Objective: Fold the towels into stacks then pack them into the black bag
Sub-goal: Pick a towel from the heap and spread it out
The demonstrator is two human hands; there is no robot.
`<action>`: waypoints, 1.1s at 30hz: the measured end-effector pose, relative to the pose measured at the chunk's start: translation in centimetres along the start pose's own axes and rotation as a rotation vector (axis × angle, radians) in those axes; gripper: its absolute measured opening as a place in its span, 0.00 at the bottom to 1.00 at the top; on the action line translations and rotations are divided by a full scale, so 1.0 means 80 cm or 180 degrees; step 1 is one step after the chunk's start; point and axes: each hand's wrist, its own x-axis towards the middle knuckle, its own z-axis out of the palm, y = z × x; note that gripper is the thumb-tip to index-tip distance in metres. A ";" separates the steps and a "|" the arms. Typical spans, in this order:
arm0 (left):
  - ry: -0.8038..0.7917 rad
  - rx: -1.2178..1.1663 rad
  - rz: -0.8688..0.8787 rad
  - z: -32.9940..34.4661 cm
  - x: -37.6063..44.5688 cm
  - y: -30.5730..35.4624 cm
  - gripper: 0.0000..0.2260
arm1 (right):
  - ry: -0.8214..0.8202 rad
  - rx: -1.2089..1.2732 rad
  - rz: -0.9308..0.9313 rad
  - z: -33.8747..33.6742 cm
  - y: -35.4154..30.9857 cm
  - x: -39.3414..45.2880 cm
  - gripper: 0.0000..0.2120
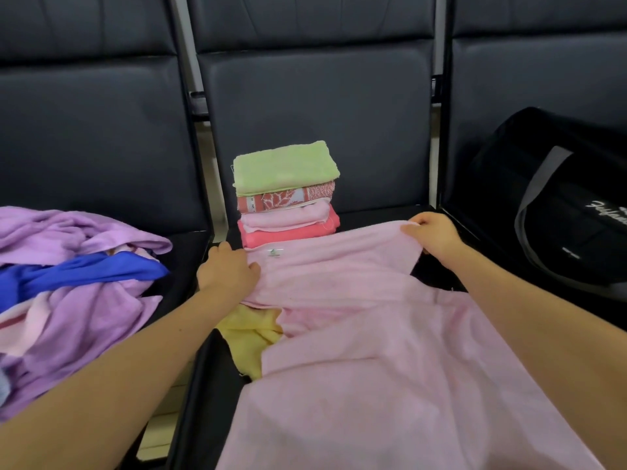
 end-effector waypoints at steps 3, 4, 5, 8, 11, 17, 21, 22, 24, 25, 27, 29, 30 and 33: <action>0.0016 -0.0080 0.0021 0.001 -0.001 0.000 0.19 | 0.0155 -0.0620 -0.0141 0.009 0.008 0.003 0.05; 0.0005 -0.0089 0.0023 0.001 -0.002 0.000 0.19 | 0.0154 -0.0785 -0.0076 0.011 0.009 0.002 0.07; 0.0017 -0.0075 0.0018 0.000 -0.005 0.001 0.20 | 0.0147 -0.0919 0.0004 0.012 0.007 0.001 0.11; 0.0344 0.0154 0.0173 -0.007 -0.021 0.004 0.25 | 0.0115 -0.1260 0.0103 0.009 -0.001 0.001 0.20; 0.0739 -0.0241 0.0750 -0.019 -0.060 0.021 0.27 | 0.0031 -0.1536 -0.0001 -0.004 -0.019 -0.015 0.22; -0.0501 -0.1430 0.1963 -0.064 -0.175 0.066 0.20 | -0.0502 -0.0967 -0.0498 -0.026 -0.060 -0.092 0.10; -0.0951 -0.0496 0.2964 -0.074 -0.227 0.068 0.27 | -0.1225 -0.0821 -0.0647 -0.038 -0.063 -0.180 0.07; -0.1056 -0.0331 0.3115 -0.072 -0.235 0.064 0.27 | -0.1540 -0.0899 -0.0658 -0.043 -0.062 -0.202 0.07; -0.1167 -0.0193 0.3277 -0.067 -0.241 0.055 0.24 | -0.2190 -0.0999 -0.0709 -0.055 -0.064 -0.238 0.10; -0.1183 -0.0188 0.3336 -0.065 -0.241 0.050 0.21 | -0.2524 -0.1037 -0.0705 -0.061 -0.067 -0.251 0.11; -0.1122 -0.0258 0.3569 -0.061 -0.241 0.044 0.17 | -0.3234 -0.1274 -0.0598 -0.070 -0.070 -0.272 0.11; -0.0989 -0.0302 0.3884 -0.061 -0.246 0.042 0.15 | -0.3593 -0.1683 -0.0567 -0.074 -0.065 -0.284 0.12; -0.0993 -0.0320 0.3911 -0.062 -0.247 0.042 0.14 | -0.3575 -0.1852 -0.0661 -0.074 -0.062 -0.287 0.10; -0.1264 -0.0769 0.3537 -0.067 -0.244 0.042 0.15 | -0.3354 -0.2088 -0.0961 -0.073 -0.063 -0.291 0.07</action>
